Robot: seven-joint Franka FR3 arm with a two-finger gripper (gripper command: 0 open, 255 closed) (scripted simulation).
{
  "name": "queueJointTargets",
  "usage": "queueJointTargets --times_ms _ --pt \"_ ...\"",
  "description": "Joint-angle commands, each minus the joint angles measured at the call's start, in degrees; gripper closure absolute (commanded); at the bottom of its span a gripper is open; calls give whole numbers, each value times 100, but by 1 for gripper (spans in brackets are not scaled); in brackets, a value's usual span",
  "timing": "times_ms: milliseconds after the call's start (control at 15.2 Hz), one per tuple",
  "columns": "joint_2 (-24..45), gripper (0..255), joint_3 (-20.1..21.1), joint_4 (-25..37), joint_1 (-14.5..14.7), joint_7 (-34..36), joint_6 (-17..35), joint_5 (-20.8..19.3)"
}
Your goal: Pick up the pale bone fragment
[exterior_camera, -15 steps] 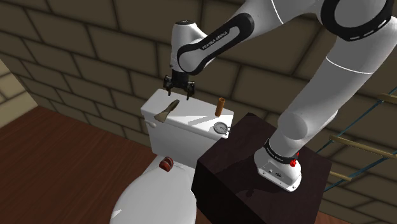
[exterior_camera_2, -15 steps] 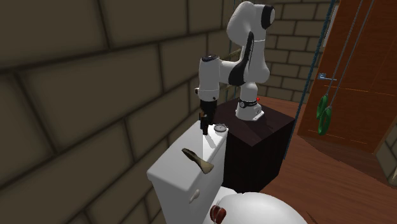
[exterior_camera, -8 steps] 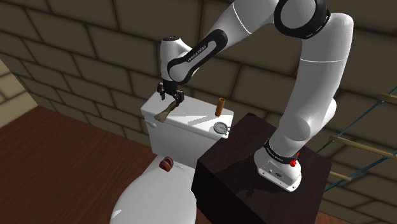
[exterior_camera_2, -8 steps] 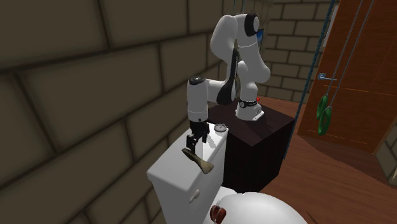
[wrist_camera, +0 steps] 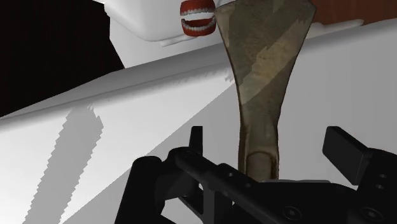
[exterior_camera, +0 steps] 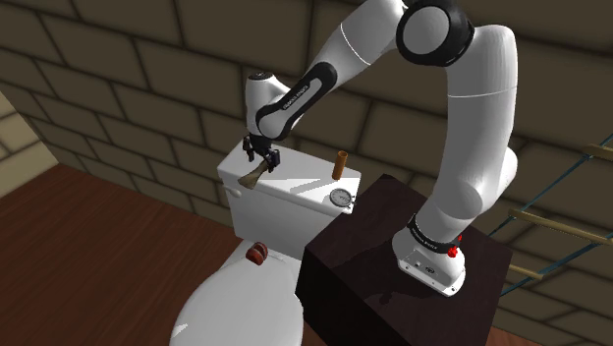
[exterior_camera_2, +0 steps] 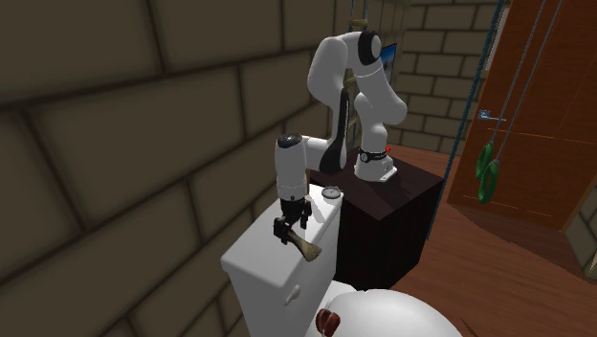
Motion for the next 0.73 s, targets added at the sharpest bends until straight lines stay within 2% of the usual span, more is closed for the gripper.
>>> queueJointTargets --times_ms 0,132,198,660 --pt "165 0 -67 29 50 51 135 -80" --pt "165 0 -68 28 51 51 135 -80" --pt "159 255 -67 12 54 58 146 -81" --pt "155 255 -67 7 51 55 146 -80"
